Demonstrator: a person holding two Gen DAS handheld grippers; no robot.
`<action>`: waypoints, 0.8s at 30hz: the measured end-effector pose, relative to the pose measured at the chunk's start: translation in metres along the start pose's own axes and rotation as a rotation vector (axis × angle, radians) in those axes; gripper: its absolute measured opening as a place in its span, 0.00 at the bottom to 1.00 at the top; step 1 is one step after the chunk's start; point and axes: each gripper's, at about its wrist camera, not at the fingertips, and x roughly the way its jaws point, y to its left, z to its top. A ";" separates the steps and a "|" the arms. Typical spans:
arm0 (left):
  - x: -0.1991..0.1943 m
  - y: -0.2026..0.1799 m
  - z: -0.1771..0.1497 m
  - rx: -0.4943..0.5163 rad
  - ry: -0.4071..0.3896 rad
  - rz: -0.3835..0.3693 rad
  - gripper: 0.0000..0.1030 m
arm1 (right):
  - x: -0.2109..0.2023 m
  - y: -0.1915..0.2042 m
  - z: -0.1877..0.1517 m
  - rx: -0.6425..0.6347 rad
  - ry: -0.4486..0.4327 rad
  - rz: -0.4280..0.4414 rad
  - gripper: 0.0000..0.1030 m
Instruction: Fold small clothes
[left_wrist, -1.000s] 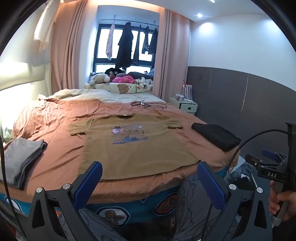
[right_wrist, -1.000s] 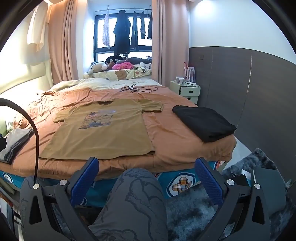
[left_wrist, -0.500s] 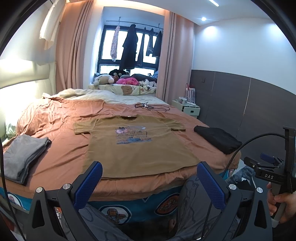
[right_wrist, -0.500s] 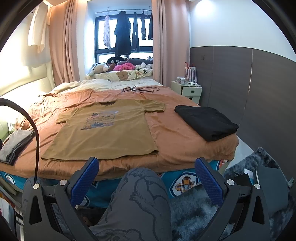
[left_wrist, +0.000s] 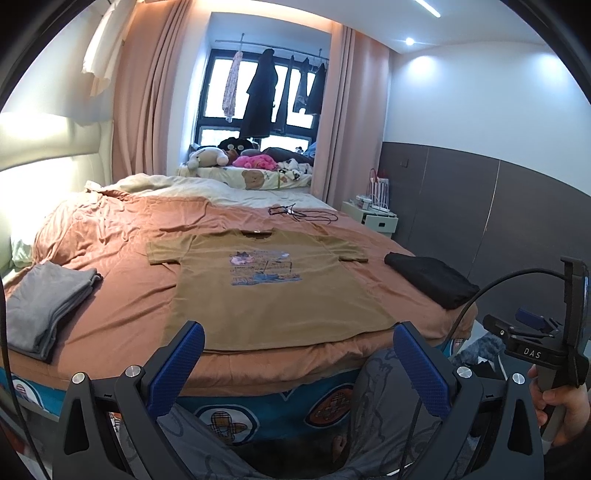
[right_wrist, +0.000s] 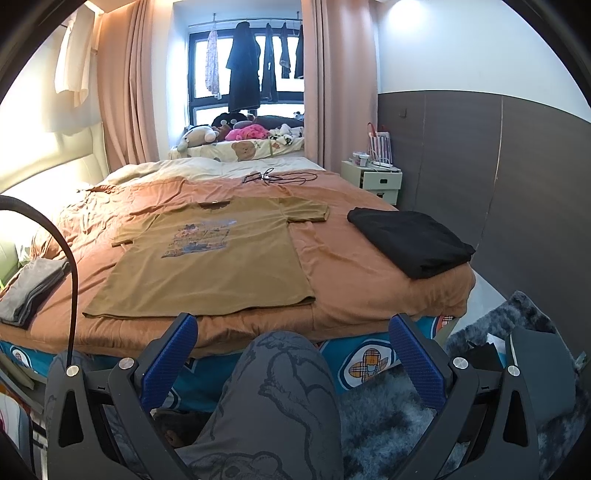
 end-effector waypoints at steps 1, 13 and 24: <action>0.000 0.000 0.000 0.001 0.000 0.000 1.00 | 0.000 0.000 0.000 0.001 0.000 0.001 1.00; -0.002 0.002 0.000 -0.002 -0.003 0.000 0.99 | -0.002 0.009 -0.005 -0.018 -0.006 -0.015 1.00; -0.007 -0.002 -0.005 0.000 -0.014 0.001 1.00 | -0.004 0.009 -0.005 -0.030 -0.013 -0.016 1.00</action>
